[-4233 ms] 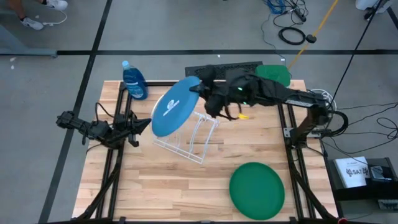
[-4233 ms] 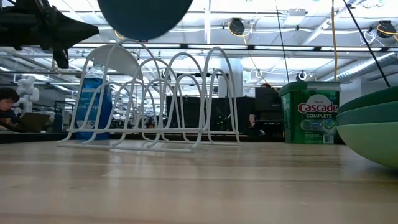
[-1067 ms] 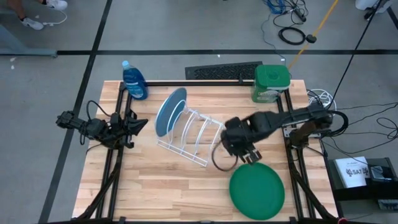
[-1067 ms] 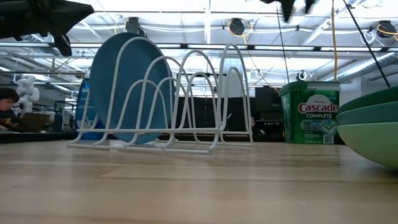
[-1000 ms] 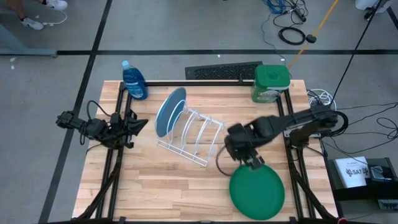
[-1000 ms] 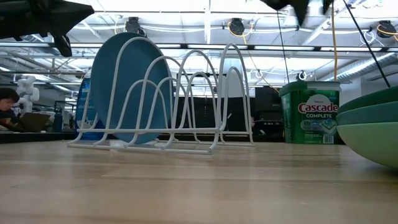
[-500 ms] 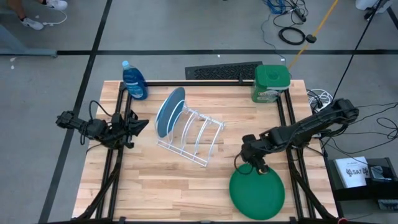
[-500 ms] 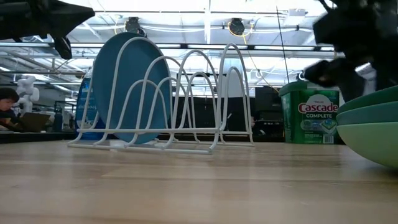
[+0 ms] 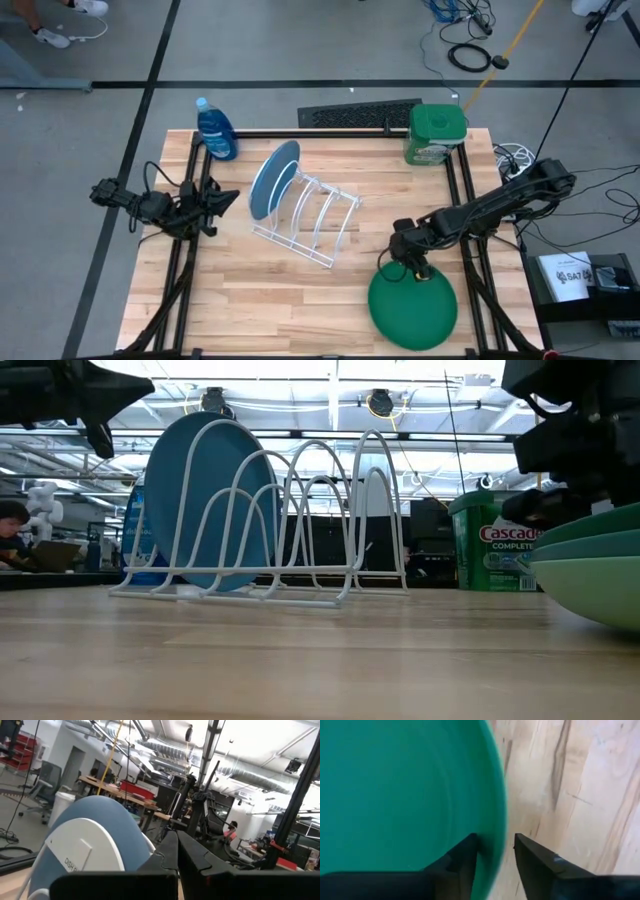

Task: Sort dishes
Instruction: Put the green plate into the white dish rack

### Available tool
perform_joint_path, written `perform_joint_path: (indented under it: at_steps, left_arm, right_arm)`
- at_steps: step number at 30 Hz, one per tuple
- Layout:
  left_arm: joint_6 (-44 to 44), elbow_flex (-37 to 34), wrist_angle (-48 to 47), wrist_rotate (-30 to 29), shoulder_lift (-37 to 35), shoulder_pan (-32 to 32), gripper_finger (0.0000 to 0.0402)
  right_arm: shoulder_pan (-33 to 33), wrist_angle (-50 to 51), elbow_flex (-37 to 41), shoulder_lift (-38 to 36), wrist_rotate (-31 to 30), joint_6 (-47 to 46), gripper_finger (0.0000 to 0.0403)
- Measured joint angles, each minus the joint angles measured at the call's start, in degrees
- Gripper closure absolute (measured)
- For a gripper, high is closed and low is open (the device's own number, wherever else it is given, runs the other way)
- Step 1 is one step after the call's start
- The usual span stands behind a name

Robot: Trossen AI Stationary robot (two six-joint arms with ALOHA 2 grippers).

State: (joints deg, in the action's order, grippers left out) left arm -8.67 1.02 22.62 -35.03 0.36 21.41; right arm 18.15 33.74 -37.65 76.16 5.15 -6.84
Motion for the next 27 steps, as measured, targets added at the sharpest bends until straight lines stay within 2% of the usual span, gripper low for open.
perform_joint_path:
  at_steps: [8, 15, 27]
  left_arm:
    - [-0.1, 0.0, -2.1, -2.1, 0.0, 0.0, 0.0402]
    - [-1.2, 0.0, -2.8, -2.4, 0.0, 0.0, 0.0402]
    - [-1.3, 0.0, -2.8, -2.4, 0.0, 0.0, 0.0402]
  right_arm:
    - [-0.1, -0.6, -0.2, 0.0, 0.0, 1.3, 0.0368]
    - [0.0, 1.7, -2.7, 0.1, -0.5, 3.0, 0.0369]
    - [0.0, 15.3, -14.1, 0.1, -5.4, 8.0, 0.0376]
